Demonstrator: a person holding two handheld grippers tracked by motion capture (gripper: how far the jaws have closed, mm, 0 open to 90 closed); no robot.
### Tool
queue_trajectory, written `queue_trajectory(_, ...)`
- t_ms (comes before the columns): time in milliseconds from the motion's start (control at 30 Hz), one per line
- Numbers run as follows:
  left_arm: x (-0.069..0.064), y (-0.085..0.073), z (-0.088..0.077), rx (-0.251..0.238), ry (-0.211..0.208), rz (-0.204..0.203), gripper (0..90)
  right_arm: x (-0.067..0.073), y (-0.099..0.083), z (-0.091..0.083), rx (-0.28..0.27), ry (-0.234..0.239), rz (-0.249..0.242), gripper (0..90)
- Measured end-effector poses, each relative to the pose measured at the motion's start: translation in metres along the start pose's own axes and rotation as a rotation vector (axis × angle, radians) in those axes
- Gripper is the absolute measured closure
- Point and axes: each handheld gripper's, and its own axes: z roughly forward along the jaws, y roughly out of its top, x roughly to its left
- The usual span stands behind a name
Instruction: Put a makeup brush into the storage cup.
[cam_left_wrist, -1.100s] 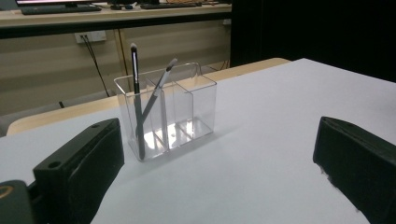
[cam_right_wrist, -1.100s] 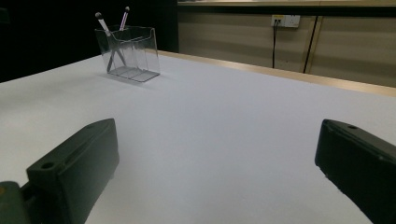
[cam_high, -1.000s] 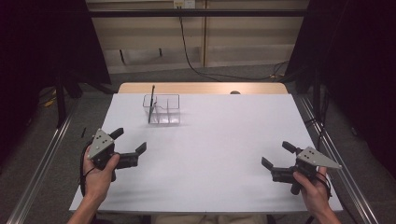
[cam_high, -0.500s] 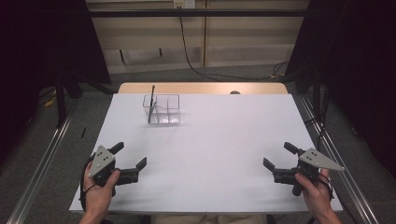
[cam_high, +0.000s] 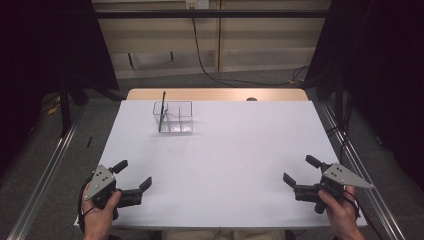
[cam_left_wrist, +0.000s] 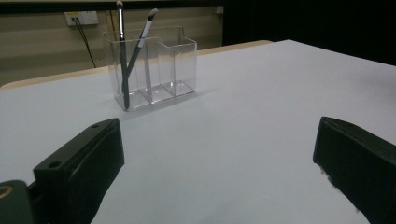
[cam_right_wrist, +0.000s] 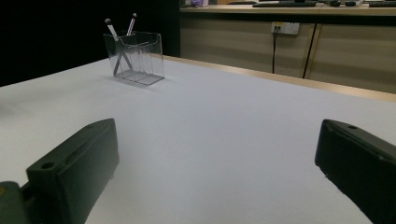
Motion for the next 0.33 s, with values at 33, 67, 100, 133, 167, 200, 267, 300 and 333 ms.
queue_trajectory(33,0.0013,0.0005,-0.0014,-0.005,-0.002,0.003,2.0,-0.0001,0.0001,-0.0002,-0.001,-0.002,-0.002,0.0)
queue_trajectory(67,0.0007,0.0007,-0.0019,-0.019,-0.001,-0.005,2.2,-0.0002,0.0002,-0.0001,-0.002,-0.001,-0.001,0.0)
queue_trajectory(100,0.0007,0.0008,-0.0020,-0.015,-0.005,0.002,1.9,-0.0003,0.0002,0.0001,0.000,-0.001,0.000,0.0)
queue_trajectory(133,0.0006,0.0008,-0.0017,-0.009,-0.012,0.008,2.0,-0.0004,0.0002,0.0004,0.001,-0.001,0.001,0.0)
queue_trajectory(167,0.0003,0.0010,-0.0020,-0.007,-0.015,0.010,2.0,-0.0004,0.0001,0.0007,0.004,-0.003,0.004,0.0)
queue_trajectory(200,0.0001,0.0011,-0.0020,-0.013,-0.016,0.002,1.9,-0.0009,0.0000,0.0013,0.002,0.000,0.002,0.0)
queue_trajectory(267,0.0010,0.0011,-0.0018,-0.011,-0.016,0.002,1.9,-0.0011,-0.0002,0.0019,0.005,-0.005,0.005,0.0)
queue_trajectory(300,0.0015,0.0010,-0.0017,-0.015,-0.018,-0.005,1.9,-0.0011,-0.0002,0.0019,0.004,-0.003,0.005,0.0)
queue_trajectory(333,0.0019,0.0011,-0.0015,-0.015,-0.018,-0.005,1.9,-0.0012,-0.0002,0.0019,0.004,-0.003,0.005,0.0)
